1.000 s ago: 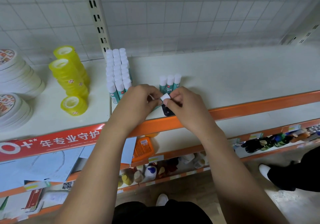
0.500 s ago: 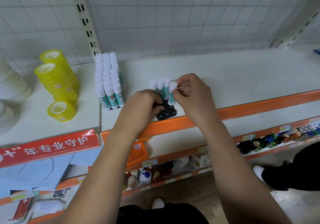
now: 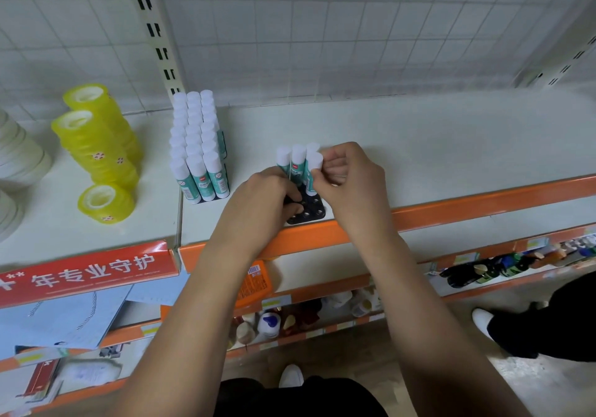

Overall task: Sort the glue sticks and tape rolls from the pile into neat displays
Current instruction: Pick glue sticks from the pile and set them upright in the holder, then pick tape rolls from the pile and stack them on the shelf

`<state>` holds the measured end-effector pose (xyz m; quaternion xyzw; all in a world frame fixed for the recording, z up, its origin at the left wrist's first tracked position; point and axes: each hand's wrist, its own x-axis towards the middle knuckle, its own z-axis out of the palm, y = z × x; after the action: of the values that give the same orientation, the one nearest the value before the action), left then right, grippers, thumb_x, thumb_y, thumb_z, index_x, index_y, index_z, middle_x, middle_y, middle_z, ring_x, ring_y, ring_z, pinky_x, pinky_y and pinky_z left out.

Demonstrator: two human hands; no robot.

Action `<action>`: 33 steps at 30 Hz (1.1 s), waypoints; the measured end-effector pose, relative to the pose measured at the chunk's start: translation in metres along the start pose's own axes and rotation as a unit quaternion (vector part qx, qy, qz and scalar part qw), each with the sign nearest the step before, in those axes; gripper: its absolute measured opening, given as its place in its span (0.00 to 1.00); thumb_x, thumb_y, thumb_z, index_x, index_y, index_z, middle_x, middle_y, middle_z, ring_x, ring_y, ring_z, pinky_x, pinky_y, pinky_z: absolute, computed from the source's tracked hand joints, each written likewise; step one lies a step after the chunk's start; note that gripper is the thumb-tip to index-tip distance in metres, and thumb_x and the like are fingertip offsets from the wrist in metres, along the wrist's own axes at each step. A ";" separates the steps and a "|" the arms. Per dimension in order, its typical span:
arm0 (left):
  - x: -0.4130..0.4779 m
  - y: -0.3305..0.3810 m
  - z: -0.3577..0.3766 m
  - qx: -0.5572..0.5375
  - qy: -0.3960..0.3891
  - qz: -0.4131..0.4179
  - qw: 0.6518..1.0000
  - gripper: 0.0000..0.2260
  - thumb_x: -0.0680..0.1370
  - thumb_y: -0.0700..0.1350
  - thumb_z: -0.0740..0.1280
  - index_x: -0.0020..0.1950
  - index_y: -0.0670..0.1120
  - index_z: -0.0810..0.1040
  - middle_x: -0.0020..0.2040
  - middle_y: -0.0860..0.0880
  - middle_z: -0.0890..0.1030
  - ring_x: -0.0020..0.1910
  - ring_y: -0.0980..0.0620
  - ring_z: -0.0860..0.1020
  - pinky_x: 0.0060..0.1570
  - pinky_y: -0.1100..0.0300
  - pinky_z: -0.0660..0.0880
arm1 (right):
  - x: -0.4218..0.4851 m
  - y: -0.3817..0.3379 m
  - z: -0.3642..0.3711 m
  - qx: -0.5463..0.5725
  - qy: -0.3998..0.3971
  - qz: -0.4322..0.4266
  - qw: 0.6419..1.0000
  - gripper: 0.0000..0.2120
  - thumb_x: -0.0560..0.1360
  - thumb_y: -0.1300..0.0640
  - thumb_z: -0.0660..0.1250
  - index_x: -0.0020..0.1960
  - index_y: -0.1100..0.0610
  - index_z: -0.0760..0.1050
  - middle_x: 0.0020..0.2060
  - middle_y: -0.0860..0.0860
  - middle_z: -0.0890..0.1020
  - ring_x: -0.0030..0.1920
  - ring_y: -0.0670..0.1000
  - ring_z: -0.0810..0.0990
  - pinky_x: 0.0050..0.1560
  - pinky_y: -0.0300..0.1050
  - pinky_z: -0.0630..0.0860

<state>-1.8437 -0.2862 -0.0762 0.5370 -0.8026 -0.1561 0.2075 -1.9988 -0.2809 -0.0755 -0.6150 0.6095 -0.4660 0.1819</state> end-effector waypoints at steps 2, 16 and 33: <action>0.001 0.000 0.000 -0.001 0.003 -0.002 1.000 0.08 0.72 0.44 0.74 0.51 0.49 0.85 0.51 0.51 0.79 0.50 0.49 0.78 0.48 0.51 0.74 | 0.000 0.002 0.003 0.002 0.007 0.001 1.000 0.10 0.73 0.61 0.72 0.49 0.54 0.73 0.41 0.45 0.81 0.42 0.39 0.81 0.44 0.28 0.76; -0.006 -0.001 -0.004 -0.025 0.053 -0.023 0.998 0.04 0.74 0.45 0.73 0.48 0.48 0.85 0.48 0.51 0.83 0.46 0.51 0.79 0.49 0.54 0.75 | -0.003 -0.007 -0.009 -0.057 -0.012 -0.022 0.998 0.18 0.73 0.56 0.73 0.61 0.55 0.75 0.55 0.49 0.78 0.50 0.46 0.79 0.52 0.40 0.78; -0.174 -0.101 -0.140 0.157 0.218 -0.199 0.942 0.07 0.77 0.50 0.66 0.48 0.49 0.82 0.48 0.50 0.79 0.50 0.44 0.78 0.42 0.52 0.75 | -0.072 -0.169 0.126 -0.126 -0.244 -0.235 0.932 0.11 0.77 0.57 0.64 0.57 0.51 0.79 0.51 0.49 0.82 0.53 0.53 0.79 0.50 0.51 0.77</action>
<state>-1.6344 -0.1671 -0.0315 0.7326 -0.6286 0.0542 0.2553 -1.7875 -0.2261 -0.0298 -0.8531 0.4383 -0.2504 0.1317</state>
